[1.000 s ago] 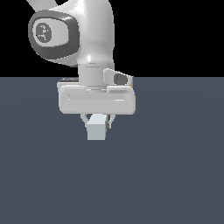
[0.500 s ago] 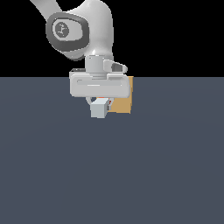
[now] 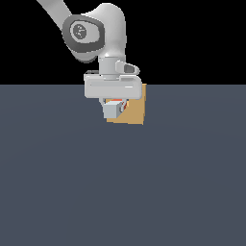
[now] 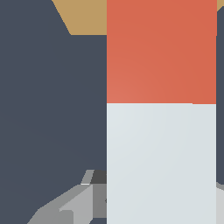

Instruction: Insert the peg into the horizontal hole in a box.

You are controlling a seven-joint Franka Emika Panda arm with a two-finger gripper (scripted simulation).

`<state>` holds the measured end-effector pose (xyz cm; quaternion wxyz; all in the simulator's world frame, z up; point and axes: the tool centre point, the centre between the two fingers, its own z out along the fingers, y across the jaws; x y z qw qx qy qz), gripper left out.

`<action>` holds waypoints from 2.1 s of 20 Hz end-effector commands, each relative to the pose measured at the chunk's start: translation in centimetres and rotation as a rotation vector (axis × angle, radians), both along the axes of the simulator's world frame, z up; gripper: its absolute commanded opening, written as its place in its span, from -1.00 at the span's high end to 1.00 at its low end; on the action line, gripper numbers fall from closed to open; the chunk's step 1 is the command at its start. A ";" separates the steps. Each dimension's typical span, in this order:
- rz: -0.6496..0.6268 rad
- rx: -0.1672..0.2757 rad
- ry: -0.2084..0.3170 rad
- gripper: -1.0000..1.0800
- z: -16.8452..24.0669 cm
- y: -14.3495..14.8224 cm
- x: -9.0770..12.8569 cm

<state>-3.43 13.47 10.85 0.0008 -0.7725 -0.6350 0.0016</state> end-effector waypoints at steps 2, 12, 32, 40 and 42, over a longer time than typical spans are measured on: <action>-0.013 0.001 -0.003 1.00 0.5 0.9 0.3; -0.015 0.000 -0.001 1.00 0.4 1.1 0.4; -0.014 0.002 -0.005 1.00 0.7 7.8 1.8; -0.013 0.003 -0.006 1.00 0.8 11.1 2.6; -0.013 0.003 -0.006 1.00 0.8 11.4 2.7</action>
